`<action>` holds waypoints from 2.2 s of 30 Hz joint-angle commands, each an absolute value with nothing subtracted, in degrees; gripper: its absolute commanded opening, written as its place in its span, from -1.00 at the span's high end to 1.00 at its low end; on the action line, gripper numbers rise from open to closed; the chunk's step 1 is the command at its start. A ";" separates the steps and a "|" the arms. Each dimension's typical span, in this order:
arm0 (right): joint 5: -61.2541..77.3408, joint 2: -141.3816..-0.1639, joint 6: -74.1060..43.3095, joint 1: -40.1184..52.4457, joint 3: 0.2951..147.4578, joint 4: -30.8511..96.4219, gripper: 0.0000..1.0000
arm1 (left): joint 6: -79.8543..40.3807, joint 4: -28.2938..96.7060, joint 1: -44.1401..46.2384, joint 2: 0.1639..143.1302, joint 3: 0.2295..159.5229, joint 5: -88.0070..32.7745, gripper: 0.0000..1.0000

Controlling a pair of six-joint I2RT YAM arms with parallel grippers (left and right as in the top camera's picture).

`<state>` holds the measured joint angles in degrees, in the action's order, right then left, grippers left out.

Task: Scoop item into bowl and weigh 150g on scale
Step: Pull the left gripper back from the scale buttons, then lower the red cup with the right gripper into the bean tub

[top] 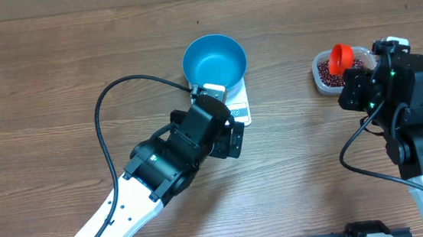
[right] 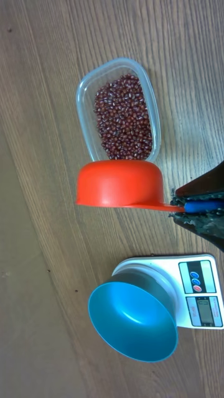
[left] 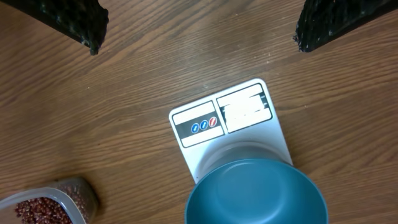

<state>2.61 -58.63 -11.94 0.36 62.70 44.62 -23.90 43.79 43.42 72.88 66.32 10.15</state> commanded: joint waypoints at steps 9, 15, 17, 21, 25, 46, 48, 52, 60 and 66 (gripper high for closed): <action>2.70 -58.37 -11.92 0.27 64.27 44.31 0.93 | -25.52 44.29 43.53 74.61 66.52 9.93 -0.99; 2.26 -58.37 -11.88 0.25 64.27 46.61 0.93 | -33.43 47.81 43.53 74.61 66.52 15.73 -0.99; 1.34 -58.37 -11.88 0.25 64.27 46.41 0.93 | -33.45 47.94 43.53 74.61 66.52 15.86 -0.99; -0.97 -58.37 -11.88 0.25 64.27 45.50 0.93 | -33.45 47.77 43.53 74.61 66.52 15.84 -1.00; -3.64 -58.70 -11.84 0.25 64.27 44.53 0.93 | -33.41 47.86 43.53 74.61 66.52 15.88 -0.99; 10.17 -92.99 9.15 -17.76 92.31 60.73 0.93 | -33.43 47.99 43.53 74.61 66.52 15.81 -0.99; 10.20 -94.41 9.37 -17.76 92.31 60.51 0.93 | -33.43 47.97 43.53 74.61 66.52 15.81 -0.99; 10.20 -97.27 10.63 -17.76 92.27 59.77 0.93 | -33.43 47.97 43.53 74.61 66.52 15.81 -0.99; 10.17 -102.78 10.61 -17.76 92.23 59.94 0.93 | -33.43 47.99 43.53 74.61 66.52 15.81 -0.99; 10.17 -103.74 10.59 -17.76 90.78 59.20 0.93 | -33.43 47.99 43.53 74.61 66.52 15.81 -0.99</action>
<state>9.67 -103.79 10.17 -17.63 90.94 60.10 -32.71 48.05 43.42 74.39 66.35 15.22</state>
